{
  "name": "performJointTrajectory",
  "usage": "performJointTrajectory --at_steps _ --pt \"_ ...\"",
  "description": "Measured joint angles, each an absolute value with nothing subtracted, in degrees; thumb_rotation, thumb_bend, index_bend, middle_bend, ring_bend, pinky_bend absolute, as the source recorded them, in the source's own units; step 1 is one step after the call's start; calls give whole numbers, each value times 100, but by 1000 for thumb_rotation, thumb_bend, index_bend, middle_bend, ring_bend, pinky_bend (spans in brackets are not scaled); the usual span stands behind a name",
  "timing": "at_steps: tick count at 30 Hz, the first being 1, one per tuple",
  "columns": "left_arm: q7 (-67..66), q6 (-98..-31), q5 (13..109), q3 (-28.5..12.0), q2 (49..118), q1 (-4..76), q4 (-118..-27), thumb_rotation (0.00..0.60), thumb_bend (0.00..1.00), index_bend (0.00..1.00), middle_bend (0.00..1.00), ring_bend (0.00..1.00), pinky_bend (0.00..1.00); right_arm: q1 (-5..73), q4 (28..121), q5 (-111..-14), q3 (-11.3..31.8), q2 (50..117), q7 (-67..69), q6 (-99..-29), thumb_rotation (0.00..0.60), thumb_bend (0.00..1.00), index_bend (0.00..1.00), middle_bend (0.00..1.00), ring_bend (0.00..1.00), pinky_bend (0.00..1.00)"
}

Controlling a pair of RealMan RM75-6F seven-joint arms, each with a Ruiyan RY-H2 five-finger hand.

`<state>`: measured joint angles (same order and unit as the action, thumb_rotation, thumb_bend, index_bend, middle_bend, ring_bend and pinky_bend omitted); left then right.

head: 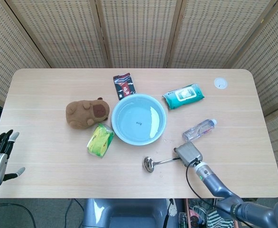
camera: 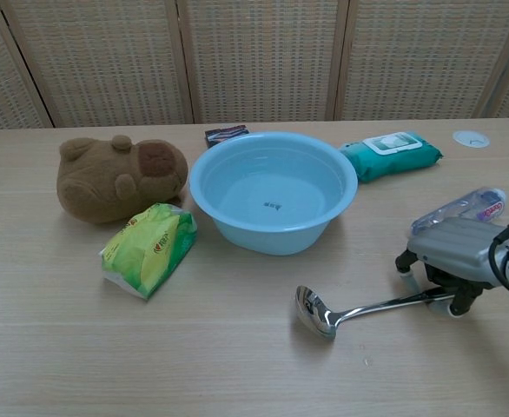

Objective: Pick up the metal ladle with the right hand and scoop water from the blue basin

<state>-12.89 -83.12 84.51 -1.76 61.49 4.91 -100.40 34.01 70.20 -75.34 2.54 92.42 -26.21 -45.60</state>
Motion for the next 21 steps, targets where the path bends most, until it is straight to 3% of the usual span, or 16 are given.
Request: performJointTrajectory --at_steps 3,8,11,21 --pt "-1289 -8316 8453 -172 6145 494 -10053 600 0 0 0 0 0 3409 7014 -7487 229 9263 -2662 -4558 600 337 513 952 729 1000" --pt "-1243 -8290 8437 -160 6122 500 -10067 600 0 0 0 0 0 3414 7016 -7322 222 9278 -2738 -4544 600 480 629 953 733 1000" --pt "-1237 -8302 8444 -156 6118 500 -10070 600 0 0 0 0 0 3408 7121 -7282 230 9214 -2713 -4574 600 556 648 955 738 1000" --pt "-1185 -8346 8531 -112 6087 483 -10097 600 0 0 0 0 0 3318 7959 -7375 219 8530 -2235 -4772 600 639 682 966 751 1000"
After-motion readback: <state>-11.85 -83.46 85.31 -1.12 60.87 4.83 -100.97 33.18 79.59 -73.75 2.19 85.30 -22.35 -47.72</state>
